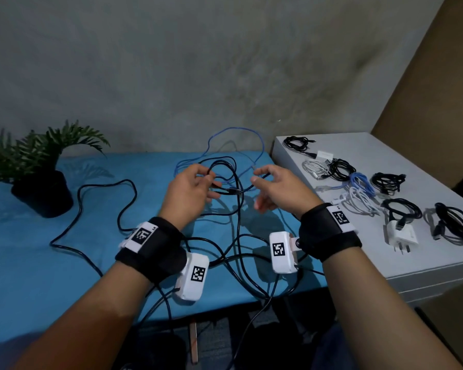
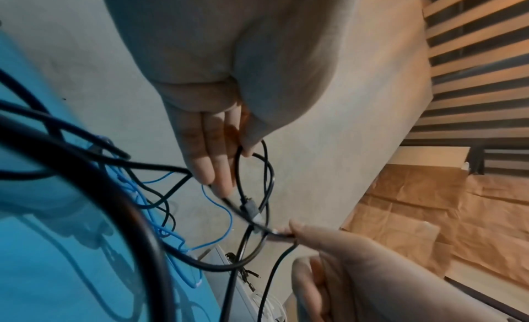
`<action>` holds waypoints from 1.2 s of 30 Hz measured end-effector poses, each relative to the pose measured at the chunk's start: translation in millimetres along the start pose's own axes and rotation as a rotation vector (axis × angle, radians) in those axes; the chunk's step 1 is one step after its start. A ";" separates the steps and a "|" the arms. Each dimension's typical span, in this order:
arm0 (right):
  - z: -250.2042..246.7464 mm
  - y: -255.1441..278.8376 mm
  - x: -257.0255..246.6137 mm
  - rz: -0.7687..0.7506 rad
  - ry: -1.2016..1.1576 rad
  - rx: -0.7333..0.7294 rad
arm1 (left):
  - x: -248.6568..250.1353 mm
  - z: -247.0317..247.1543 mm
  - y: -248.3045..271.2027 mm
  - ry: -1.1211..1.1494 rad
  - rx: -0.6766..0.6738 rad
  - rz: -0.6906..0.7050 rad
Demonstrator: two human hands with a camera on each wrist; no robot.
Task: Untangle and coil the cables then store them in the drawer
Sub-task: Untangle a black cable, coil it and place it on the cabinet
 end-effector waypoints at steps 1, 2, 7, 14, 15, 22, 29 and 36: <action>-0.7 0.3 3.8 0.031 0.066 -0.029 | -0.6 -1.7 -0.4 0.028 -0.001 -0.004; -2.2 0.2 6.6 0.048 0.147 -0.044 | -0.6 -3.3 -0.4 0.053 0.008 -0.002; -6.9 -7.3 12.3 -0.001 0.514 -0.037 | 2.9 -5.2 -1.0 0.189 -0.005 0.007; 13.5 -8.4 -4.5 -0.143 0.339 -0.070 | 4.5 4.8 4.5 0.256 -0.139 -0.012; 11.5 -8.7 -2.7 -0.139 0.317 -0.042 | 3.8 3.7 3.9 0.222 -0.121 -0.010; -2.3 -13.2 -3.4 -0.101 0.005 0.256 | -4.2 8.0 3.9 -0.213 -0.064 0.025; -15.4 -16.5 -11.2 -0.211 -0.229 0.427 | -19.4 42.3 22.8 -0.819 -0.477 0.126; -33.1 -7.0 -45.9 -0.477 -0.387 0.470 | -8.4 26.7 15.1 -0.750 -0.275 0.179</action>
Point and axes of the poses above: each hand's wrist, its own y-axis away from the middle knuckle, its own z-axis out of the palm, x = y × z, the point moved 5 cm from there along -y, towards the middle knuckle, and after that the axes turned 13 degrees about -z, right-handed, at the moved point
